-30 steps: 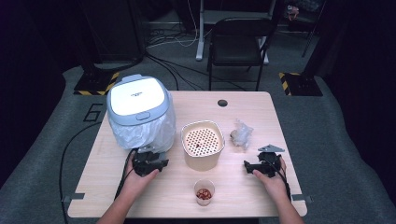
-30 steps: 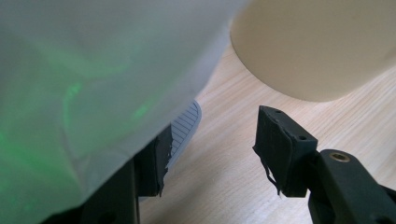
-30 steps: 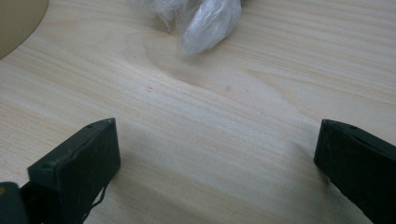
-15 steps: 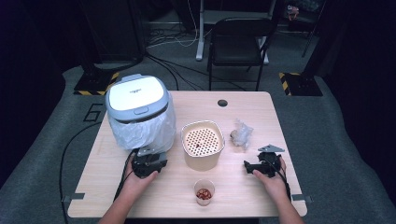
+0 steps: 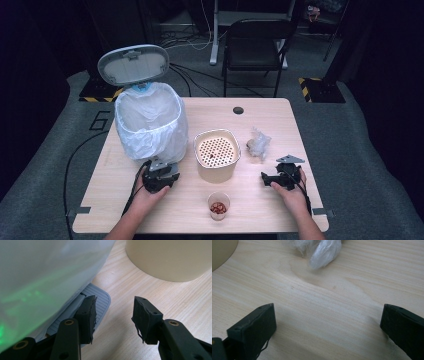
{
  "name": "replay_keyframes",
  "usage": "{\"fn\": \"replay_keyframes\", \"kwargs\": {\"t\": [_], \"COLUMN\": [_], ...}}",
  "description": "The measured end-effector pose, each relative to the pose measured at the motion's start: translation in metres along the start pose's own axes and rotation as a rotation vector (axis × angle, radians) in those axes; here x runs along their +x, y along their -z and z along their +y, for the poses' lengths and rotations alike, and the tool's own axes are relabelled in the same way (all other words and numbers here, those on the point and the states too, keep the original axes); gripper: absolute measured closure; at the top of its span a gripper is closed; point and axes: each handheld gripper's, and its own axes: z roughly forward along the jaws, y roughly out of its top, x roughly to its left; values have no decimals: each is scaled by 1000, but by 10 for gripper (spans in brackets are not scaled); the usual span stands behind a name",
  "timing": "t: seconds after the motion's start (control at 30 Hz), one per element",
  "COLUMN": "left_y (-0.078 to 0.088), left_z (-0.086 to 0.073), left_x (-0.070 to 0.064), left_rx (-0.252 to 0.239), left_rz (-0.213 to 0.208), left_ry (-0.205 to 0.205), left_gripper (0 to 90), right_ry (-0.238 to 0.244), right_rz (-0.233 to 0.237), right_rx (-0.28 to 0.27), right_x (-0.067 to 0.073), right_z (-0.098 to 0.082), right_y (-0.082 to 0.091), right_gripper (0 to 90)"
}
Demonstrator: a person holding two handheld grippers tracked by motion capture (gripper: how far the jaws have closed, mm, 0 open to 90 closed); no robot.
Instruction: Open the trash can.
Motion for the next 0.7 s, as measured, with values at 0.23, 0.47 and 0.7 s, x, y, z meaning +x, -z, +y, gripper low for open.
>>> {"fn": "replay_keyframes", "kwargs": {"t": [0.23, 0.47, 0.7], "left_y": [0, -1, -1], "left_z": [0, 1, 1], "left_x": [-1, -3, -3], "left_rx": [-3, 8, 9], "left_rz": [3, 22, 21], "left_ry": [5, -2, 0], "left_gripper": [534, 533, 532], "right_ry": [0, 10, -24], "right_rz": [0, 1, -4], "right_rx": [-1, 1, 25], "right_x": [0, -1, 0], "right_z": [0, 0, 3], "right_y": [0, 1, 2], "right_gripper": [0, 0, 17]}}
